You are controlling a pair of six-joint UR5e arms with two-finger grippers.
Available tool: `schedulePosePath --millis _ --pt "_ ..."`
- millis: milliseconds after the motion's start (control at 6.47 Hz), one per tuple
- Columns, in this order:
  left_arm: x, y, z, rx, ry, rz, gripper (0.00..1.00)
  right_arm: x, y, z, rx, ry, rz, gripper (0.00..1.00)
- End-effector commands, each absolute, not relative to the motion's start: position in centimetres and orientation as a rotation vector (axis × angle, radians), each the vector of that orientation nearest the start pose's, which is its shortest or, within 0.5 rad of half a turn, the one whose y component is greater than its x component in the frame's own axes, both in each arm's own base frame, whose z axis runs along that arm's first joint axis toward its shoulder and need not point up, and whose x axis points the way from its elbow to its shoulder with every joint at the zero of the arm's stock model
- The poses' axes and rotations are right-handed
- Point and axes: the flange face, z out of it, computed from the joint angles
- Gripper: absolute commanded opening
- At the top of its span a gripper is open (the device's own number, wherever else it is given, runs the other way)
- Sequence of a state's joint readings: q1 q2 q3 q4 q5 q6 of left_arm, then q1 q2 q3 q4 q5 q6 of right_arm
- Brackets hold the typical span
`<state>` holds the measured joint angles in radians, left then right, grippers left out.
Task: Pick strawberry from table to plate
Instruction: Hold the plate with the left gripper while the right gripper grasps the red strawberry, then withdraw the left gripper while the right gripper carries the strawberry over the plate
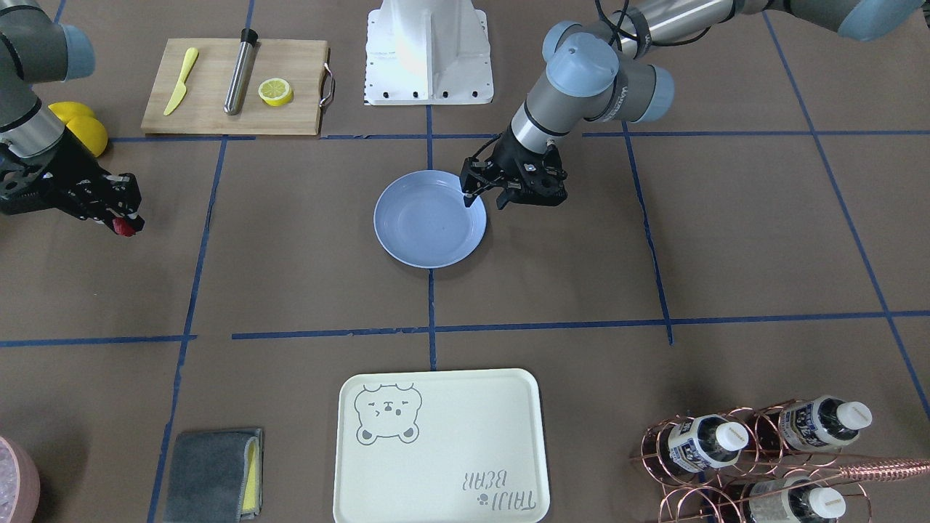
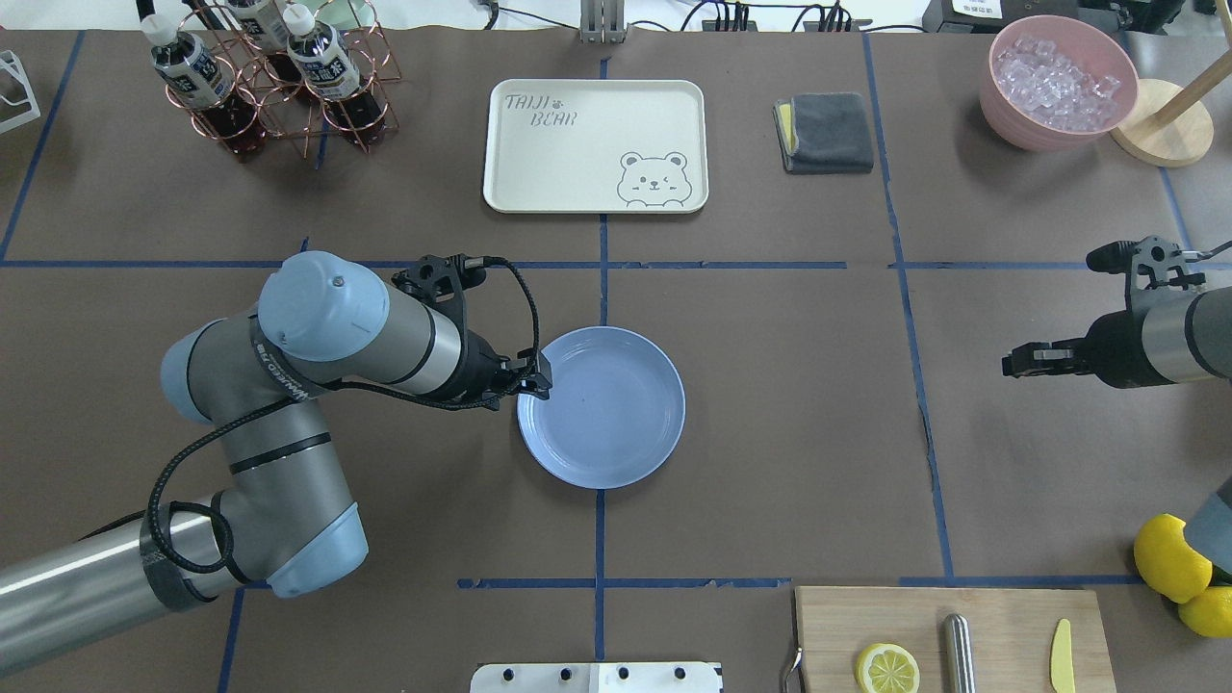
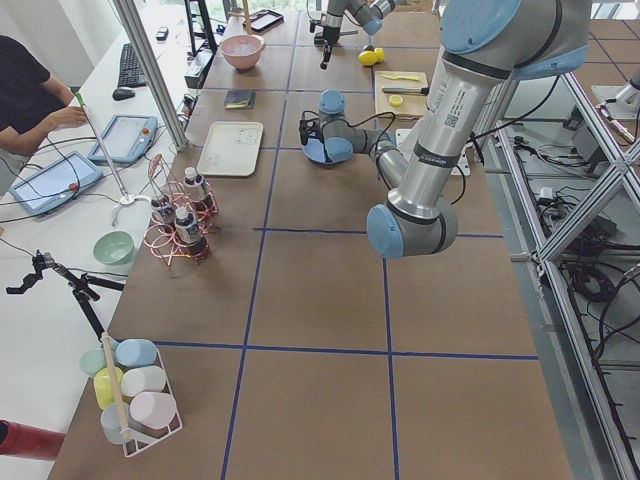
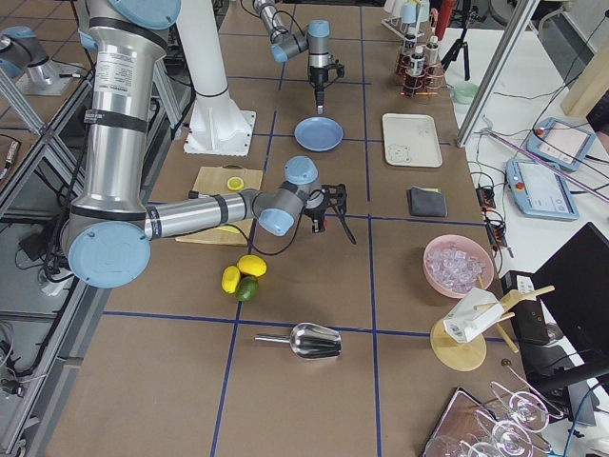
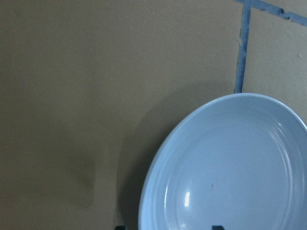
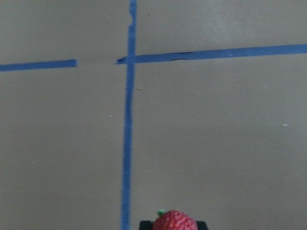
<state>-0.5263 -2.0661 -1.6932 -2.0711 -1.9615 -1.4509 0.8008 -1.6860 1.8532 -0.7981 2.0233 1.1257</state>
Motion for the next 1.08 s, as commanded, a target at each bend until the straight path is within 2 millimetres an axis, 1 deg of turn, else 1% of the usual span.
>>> schedulePosePath --millis 0,155,309,464,618,773,927 --pt "46.3 -43.3 27.8 0.092 1.139 -0.152 0.64 -34.0 -39.3 40.4 0.118 -1.147 0.176 0.00" --pt "43.3 -42.4 29.6 0.138 1.120 -0.095 0.64 -39.6 -39.6 33.9 0.034 -1.155 0.258 0.00" --pt "40.3 -41.7 31.2 0.177 1.102 -0.060 0.64 -46.3 -38.3 26.8 0.030 -1.082 0.299 0.00" --pt "37.1 -41.5 31.8 0.197 1.099 -0.081 0.65 -52.9 -34.9 21.4 0.058 -0.985 0.324 0.00" --pt "36.2 -41.5 32.0 0.202 1.097 -0.090 0.65 -55.8 -35.1 19.6 0.041 -0.976 0.393 0.00" --pt "36.4 -41.6 32.4 0.190 1.092 -0.090 0.65 -58.9 -35.5 18.3 0.040 -0.965 0.455 0.00" --pt "36.5 -41.7 32.7 0.175 1.085 -0.107 1.00 -62.1 -36.2 16.8 0.066 -0.952 0.503 0.00"
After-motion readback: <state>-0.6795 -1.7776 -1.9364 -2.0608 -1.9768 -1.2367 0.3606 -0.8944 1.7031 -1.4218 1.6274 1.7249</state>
